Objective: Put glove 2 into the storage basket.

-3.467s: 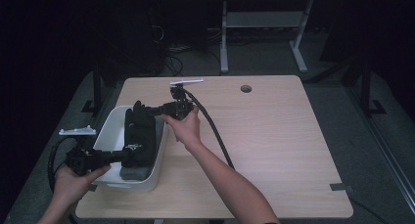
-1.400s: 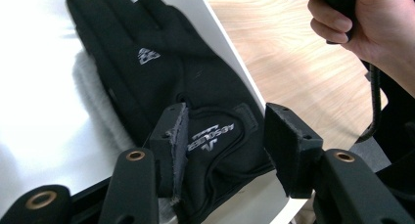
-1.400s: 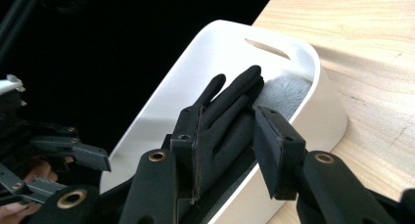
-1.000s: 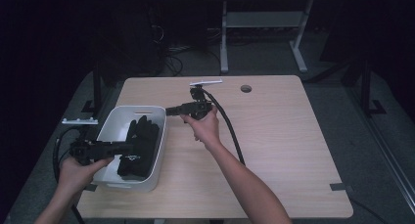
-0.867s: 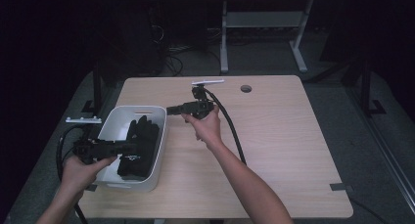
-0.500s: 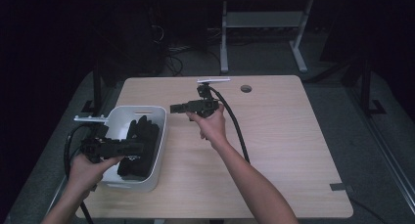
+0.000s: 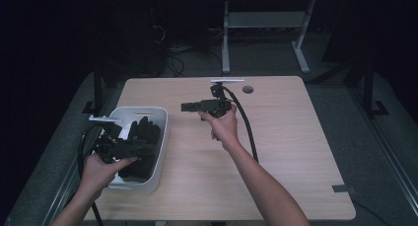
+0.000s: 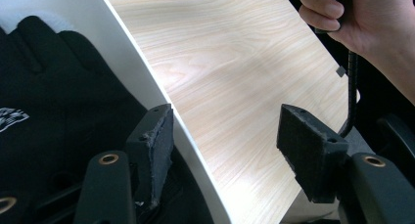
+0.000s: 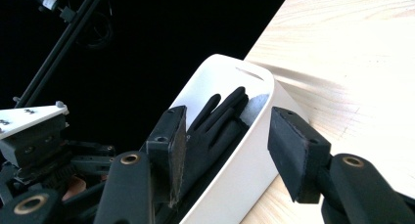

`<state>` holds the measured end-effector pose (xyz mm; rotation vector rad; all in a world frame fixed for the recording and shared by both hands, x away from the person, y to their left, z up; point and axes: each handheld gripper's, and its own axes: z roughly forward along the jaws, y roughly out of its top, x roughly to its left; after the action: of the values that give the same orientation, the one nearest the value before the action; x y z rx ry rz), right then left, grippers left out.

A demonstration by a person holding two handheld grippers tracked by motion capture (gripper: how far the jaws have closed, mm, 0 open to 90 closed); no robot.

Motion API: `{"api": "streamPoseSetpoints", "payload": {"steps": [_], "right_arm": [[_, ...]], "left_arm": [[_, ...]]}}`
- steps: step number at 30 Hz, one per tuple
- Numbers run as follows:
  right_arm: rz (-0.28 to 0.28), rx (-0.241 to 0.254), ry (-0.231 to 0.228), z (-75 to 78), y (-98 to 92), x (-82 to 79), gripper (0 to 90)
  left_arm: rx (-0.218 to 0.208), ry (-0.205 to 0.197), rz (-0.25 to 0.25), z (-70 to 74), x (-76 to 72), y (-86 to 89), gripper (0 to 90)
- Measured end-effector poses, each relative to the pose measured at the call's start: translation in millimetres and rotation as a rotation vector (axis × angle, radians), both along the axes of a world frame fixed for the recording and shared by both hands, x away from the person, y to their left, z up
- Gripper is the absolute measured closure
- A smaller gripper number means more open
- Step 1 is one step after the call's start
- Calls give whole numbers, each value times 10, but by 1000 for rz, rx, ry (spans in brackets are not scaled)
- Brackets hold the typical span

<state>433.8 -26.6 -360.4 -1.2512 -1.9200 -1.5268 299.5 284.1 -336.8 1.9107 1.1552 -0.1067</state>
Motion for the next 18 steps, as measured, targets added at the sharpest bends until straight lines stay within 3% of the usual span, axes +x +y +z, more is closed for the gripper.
{"api": "streamPoseSetpoints", "payload": {"steps": [6,18], "right_arm": [[-3,4,1,11,-85,-16,471],[-10,4,0,10,-198,-24,461]], "left_arm": [[-7,-20,-8,32,4,-60,381],[-15,-19,-14,48,38,-133,371]]}}
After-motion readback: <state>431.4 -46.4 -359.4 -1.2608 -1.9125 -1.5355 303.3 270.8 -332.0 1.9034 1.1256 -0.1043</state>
